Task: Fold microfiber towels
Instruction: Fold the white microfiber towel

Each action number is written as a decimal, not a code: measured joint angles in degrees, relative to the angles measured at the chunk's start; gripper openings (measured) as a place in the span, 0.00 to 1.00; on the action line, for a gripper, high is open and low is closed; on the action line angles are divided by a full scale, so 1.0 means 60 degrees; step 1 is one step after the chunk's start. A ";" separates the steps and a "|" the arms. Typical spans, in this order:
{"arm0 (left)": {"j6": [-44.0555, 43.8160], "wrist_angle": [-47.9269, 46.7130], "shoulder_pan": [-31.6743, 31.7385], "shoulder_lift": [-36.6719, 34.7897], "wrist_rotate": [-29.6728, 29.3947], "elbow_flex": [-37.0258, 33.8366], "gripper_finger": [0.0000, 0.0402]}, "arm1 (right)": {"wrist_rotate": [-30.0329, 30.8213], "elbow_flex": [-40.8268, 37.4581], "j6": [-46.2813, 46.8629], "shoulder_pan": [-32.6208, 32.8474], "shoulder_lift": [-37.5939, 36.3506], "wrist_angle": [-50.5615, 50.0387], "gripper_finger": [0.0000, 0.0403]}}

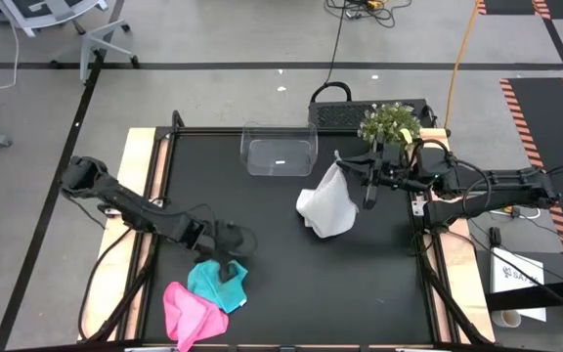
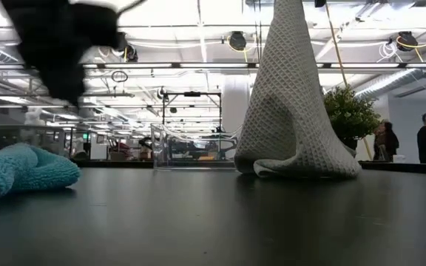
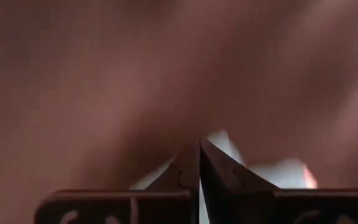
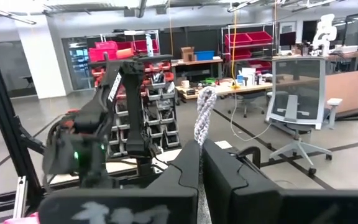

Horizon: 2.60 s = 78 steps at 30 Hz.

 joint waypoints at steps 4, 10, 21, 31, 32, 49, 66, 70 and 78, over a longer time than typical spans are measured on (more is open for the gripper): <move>0.1577 0.0945 0.0501 -0.0129 -0.2447 0.0284 0.02 | 0.1170 0.0004 -0.0013 0.0000 0.0206 0.0097 0.00; 0.2952 0.2284 0.1688 -0.0133 -0.3465 0.0293 0.03 | -0.2431 0.0004 0.0752 0.0021 0.0784 -0.0468 0.00; 0.4704 0.3169 0.3825 -0.0102 -0.1390 0.0293 0.04 | -0.4713 0.0004 0.5468 0.1367 0.0940 -0.5869 0.00; 0.6390 0.5254 0.5147 0.0363 0.0717 0.0335 0.04 | -0.4159 0.0000 0.8844 0.2920 0.1474 -0.7741 0.00; 0.6400 0.5307 0.5284 0.0477 0.1024 0.0320 0.04 | -0.4111 0.0000 0.8960 0.3061 0.1650 -0.7741 0.00; 0.7552 0.6487 0.5501 0.4204 0.4022 0.3151 0.01 | -0.3863 -0.0013 0.9163 0.3635 0.4215 -0.6022 0.00; 0.7513 0.4868 0.4742 0.7203 0.3420 0.5287 0.03 | -0.2105 -0.0004 0.9155 0.3772 0.2744 -0.6282 0.00; 0.7558 0.3017 0.4661 0.7187 0.3210 0.5339 0.04 | -0.2143 -0.0004 0.9154 0.3796 0.2590 -0.6448 0.00; 0.6374 0.1492 0.4540 0.7047 0.6564 0.5291 0.02 | -0.2145 -0.0004 0.8906 0.3796 0.2145 -0.7207 0.00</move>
